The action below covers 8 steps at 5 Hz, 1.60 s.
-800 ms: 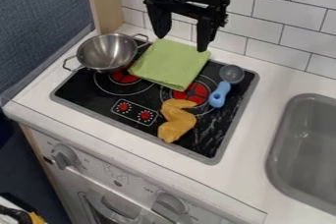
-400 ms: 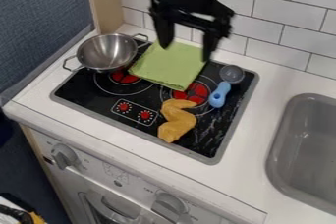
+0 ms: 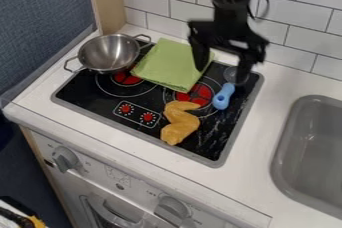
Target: Move the blue spoon beside the left switch.
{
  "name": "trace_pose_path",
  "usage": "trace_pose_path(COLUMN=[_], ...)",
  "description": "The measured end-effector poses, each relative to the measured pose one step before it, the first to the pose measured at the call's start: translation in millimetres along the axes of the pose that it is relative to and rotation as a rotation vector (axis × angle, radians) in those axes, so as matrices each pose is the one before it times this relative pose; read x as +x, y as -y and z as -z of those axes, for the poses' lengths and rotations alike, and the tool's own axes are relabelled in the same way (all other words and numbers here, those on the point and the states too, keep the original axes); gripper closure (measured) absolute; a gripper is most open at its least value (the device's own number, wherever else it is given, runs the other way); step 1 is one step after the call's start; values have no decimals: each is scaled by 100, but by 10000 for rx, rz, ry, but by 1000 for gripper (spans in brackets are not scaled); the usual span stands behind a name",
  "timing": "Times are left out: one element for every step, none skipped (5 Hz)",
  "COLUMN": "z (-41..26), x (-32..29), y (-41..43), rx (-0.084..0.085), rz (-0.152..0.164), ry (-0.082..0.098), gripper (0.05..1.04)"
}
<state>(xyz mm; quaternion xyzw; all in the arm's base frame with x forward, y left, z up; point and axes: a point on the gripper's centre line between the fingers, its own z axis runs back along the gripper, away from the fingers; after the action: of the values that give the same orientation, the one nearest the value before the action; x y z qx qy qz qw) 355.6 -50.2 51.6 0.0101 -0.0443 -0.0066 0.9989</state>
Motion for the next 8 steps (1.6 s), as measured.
trace_pose_path(z=[2263,1949,217,-107,-387,-2672,-4013,-1761], x=[449,196,291,-158,-320,57,-1714,-3701], y=[-49,310,211,304,-346,-545,-2645,-4994], rx=[220,-192,-63,182,248,182,11,-394], rz=[-247,42,187,299,142,287,-169,-858], ry=[-426,-397,-10,64,56,615,466,-34], gripper=[84,118,382,673,744,744,744,744])
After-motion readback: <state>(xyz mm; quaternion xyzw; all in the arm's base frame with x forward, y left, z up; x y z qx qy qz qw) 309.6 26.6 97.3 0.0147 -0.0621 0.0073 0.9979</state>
